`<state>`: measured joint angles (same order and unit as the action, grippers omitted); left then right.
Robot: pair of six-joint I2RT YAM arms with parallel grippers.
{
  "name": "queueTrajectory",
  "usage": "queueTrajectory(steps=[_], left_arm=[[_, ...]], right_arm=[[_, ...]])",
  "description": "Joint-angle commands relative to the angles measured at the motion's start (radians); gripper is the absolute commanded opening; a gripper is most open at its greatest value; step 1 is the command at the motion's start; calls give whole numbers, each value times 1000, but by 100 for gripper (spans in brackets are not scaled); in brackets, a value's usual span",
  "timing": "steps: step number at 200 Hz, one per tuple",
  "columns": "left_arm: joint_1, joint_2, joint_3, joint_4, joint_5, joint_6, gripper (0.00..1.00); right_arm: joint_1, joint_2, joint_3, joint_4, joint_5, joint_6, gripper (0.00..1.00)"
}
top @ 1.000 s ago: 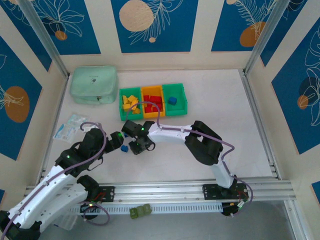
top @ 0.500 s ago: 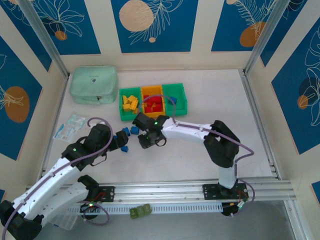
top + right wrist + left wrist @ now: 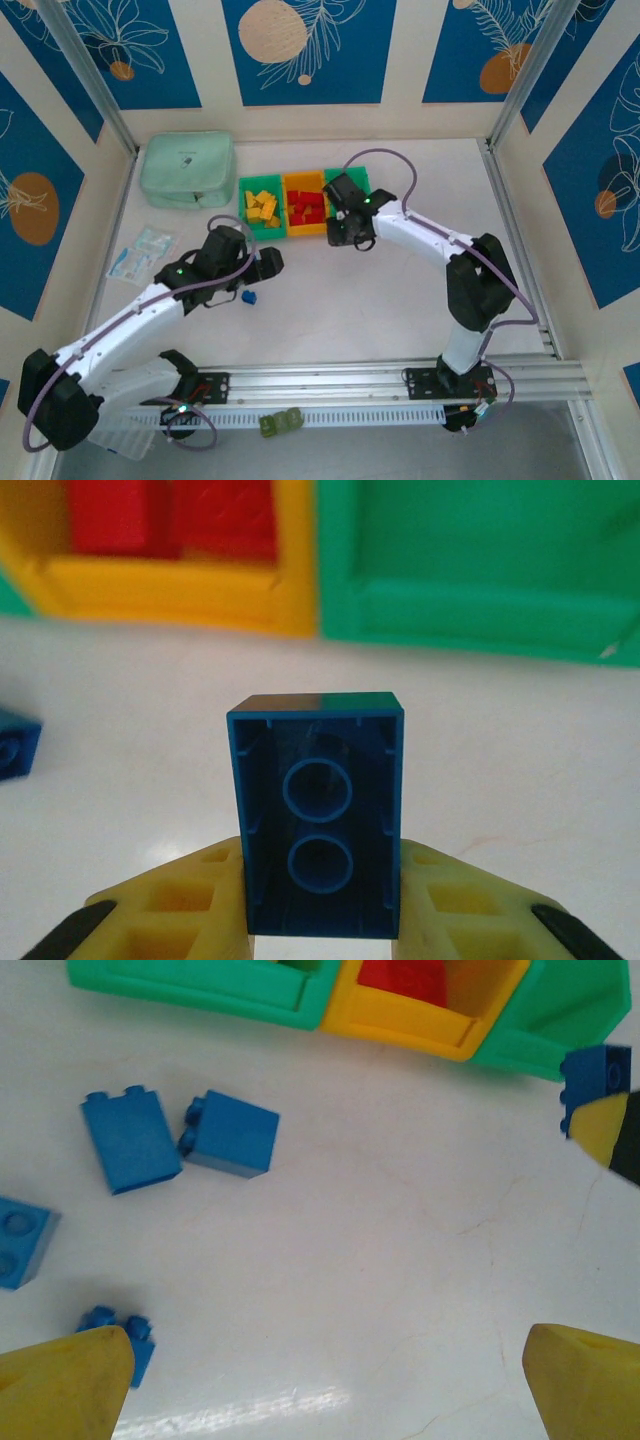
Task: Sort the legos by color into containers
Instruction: Place the lego in the container, then pick up the lego from the center of the table.
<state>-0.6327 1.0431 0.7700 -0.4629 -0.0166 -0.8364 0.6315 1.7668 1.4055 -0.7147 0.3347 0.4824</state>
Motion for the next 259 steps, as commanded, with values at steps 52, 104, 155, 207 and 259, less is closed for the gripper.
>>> queueTrajectory(steps=[52, 104, 155, 207, 259], left_arm=[[-19, 141, 120, 151, 37, 44, 99], [-15, 146, 137, 136, 15, 63, 99], [-6, 119, 123, 149, 8, 51, 99], [14, 55, 103, 99, -15, 63, 99], [39, -39, 57, 6, -51, 67, 99]], right_arm=[[-134, 238, 286, -2, 32, -55, 32], [-170, 320, 402, -20, -7, -60, 47], [-152, 223, 319, 4, -33, -65, 54], [-78, 76, 153, 16, -47, -39, 57], [51, -2, 55, 2, -52, 1, 60]])
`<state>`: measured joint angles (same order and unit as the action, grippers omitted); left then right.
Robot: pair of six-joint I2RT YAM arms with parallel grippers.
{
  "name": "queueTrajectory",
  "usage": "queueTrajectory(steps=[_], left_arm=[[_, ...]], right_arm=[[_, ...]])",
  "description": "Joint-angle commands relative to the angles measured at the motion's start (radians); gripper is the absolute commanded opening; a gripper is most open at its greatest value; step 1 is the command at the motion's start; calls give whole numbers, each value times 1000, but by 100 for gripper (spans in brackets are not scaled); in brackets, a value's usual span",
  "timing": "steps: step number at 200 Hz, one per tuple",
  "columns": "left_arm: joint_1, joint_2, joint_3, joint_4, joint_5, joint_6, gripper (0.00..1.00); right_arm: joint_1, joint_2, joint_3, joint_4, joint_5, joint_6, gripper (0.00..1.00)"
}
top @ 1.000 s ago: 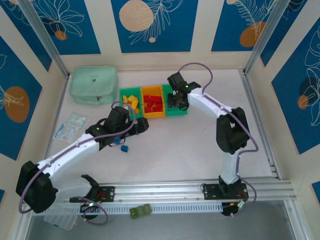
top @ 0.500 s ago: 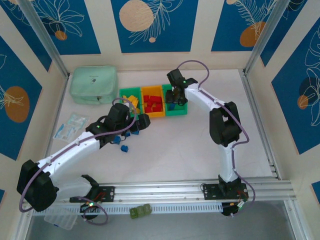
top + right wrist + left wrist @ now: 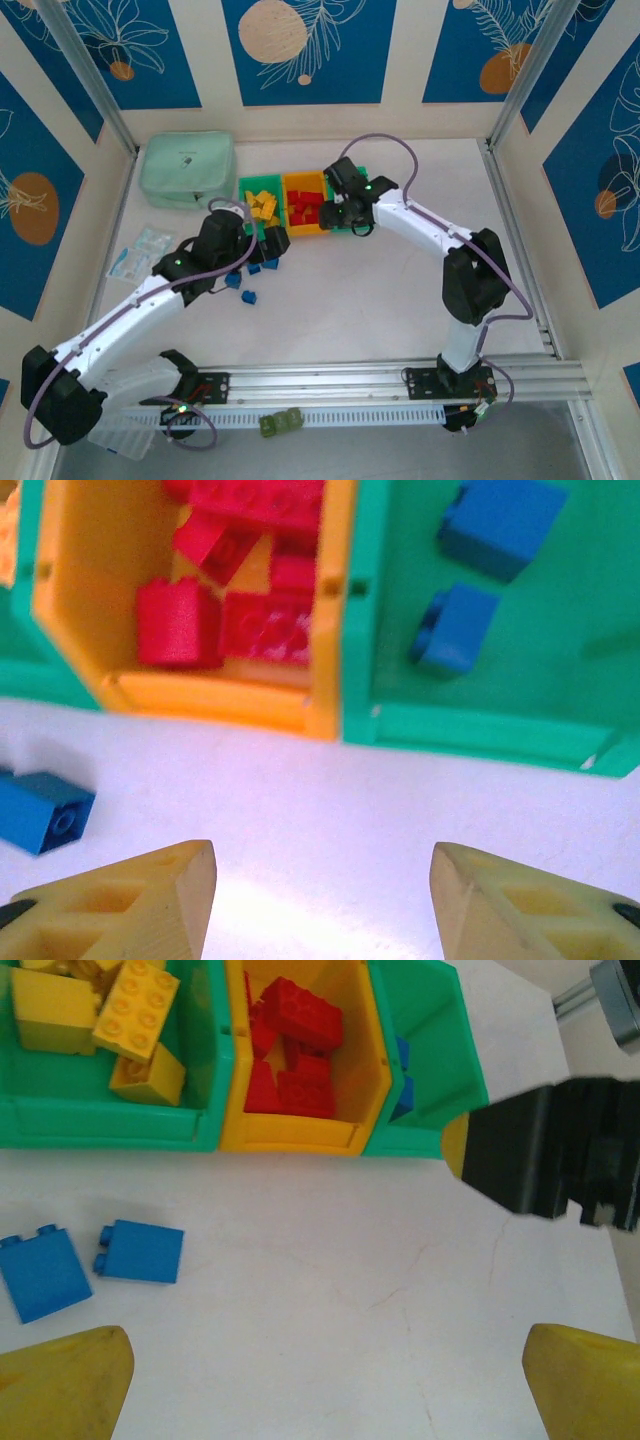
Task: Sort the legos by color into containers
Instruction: Pick up the lego from the center of the table.
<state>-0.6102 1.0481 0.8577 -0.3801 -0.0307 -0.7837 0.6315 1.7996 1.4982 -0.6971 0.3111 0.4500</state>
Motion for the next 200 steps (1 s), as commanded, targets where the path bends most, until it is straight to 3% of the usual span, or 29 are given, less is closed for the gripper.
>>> queueTrajectory(steps=[1, 50, 104, 200], left_arm=[[16, -46, -31, -78, -39, 14, 99], [31, -164, -100, -151, -87, -15, 99], [43, -280, -141, -242, -151, -37, 99], [52, -356, -152, -318, -192, -56, 99]], right_arm=[[55, -35, -39, -16, -29, 35, 60], [193, 25, -30, -7, -41, 77, 63], [278, 167, 66, 20, -67, 88, 65], [295, 415, 291, -3, -57, -36, 73]])
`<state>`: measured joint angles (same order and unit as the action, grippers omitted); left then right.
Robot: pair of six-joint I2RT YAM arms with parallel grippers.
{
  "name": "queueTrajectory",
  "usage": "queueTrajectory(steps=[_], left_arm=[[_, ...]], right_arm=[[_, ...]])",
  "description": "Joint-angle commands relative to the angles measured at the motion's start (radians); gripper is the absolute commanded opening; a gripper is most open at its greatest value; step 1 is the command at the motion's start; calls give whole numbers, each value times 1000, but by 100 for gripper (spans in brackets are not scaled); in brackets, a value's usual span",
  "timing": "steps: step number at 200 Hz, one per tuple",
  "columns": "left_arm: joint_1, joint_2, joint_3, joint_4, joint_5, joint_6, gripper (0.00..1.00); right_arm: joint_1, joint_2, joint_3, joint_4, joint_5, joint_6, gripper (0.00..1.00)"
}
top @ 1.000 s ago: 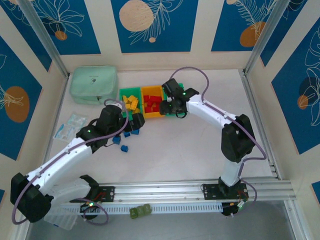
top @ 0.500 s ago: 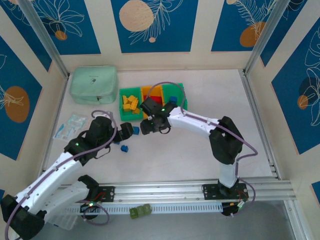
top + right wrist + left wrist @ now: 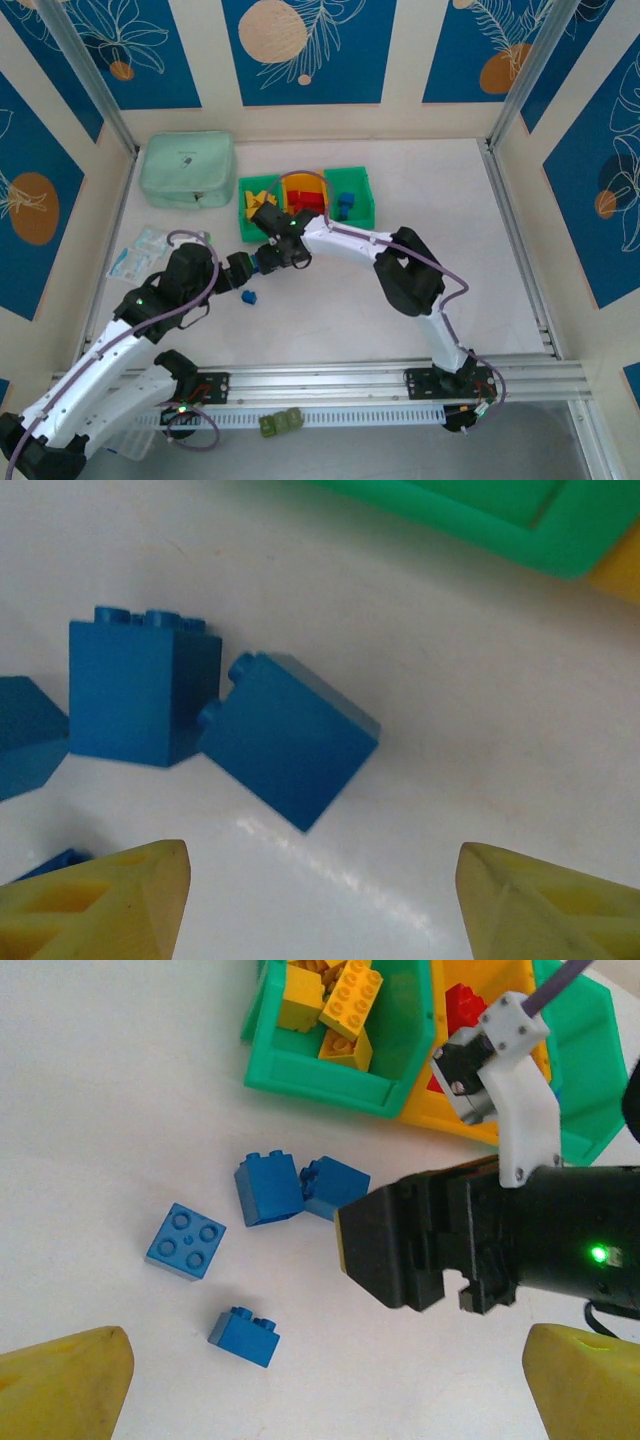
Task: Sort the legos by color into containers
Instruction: Pick up the lego from the center of the table.
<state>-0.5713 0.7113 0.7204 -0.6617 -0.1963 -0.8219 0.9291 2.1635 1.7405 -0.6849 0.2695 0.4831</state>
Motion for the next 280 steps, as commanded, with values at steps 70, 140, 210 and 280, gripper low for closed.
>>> queueTrajectory(steps=[70, 140, 210, 280], left_arm=[[16, -34, -24, -43, -40, -26, 99], [17, -23, -21, -32, -38, -22, 99], [19, -2, -17, -19, -24, -20, 99], [19, 35, 10, 3, 13, -11, 99]], right_arm=[[-20, 145, 144, -37, 27, -173, 72], [-22, 201, 207, -48, 0, -243, 57], [-9, 139, 147, -43, 2, -245, 37], [-19, -108, -127, 11, -5, -170, 31]])
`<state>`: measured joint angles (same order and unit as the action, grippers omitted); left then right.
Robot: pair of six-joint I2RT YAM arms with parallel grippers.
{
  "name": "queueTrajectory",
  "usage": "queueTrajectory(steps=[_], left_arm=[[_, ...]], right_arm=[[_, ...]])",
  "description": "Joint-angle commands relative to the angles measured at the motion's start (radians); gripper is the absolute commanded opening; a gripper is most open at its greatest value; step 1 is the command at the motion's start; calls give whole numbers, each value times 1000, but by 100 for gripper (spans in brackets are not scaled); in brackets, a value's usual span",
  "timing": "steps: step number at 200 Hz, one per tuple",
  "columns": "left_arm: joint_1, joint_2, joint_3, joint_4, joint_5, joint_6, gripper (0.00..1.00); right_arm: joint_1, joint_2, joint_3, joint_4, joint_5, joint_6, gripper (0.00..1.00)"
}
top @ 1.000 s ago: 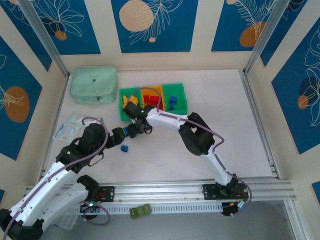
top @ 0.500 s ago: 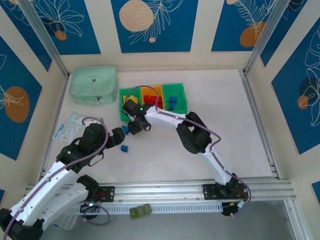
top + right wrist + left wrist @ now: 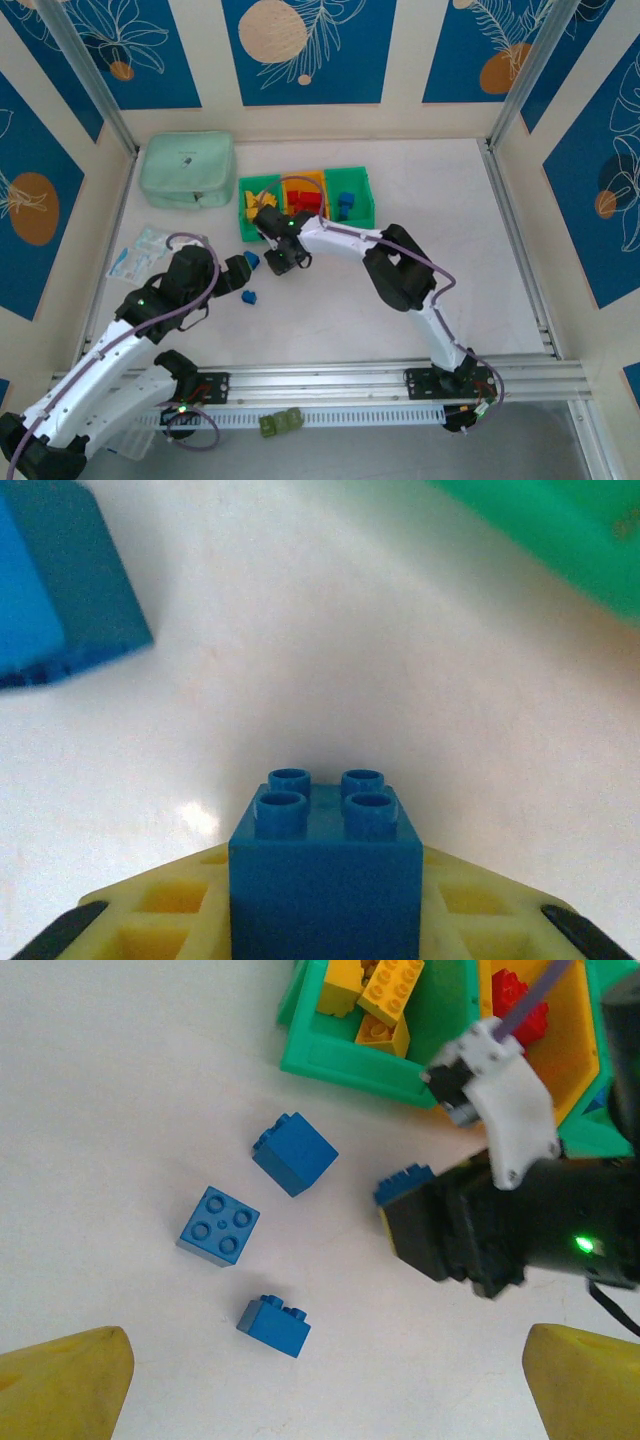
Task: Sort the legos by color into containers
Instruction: Pick up the lego from the center of the table, then place the lego in the container.
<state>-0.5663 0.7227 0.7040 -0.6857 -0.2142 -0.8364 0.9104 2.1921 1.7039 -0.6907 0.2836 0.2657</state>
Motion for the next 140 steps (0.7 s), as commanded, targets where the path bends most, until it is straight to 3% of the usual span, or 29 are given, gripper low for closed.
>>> queueTrajectory(steps=[1, 40, 82, 140], left_arm=[[14, 25, 27, 27, 32, 2, 99], [14, 109, 62, 81, 109, 14, 99], [-2, 231, 94, 187, 198, 21, 99], [-73, 431, 158, 344, 249, 42, 99]], right_arm=[[-2, -141, -96, 18, -19, 49, 31], [-66, -313, -238, 6, -28, 113, 31], [-220, -443, -282, -23, -27, 142, 31], [-427, -349, -143, -15, 18, 113, 31]])
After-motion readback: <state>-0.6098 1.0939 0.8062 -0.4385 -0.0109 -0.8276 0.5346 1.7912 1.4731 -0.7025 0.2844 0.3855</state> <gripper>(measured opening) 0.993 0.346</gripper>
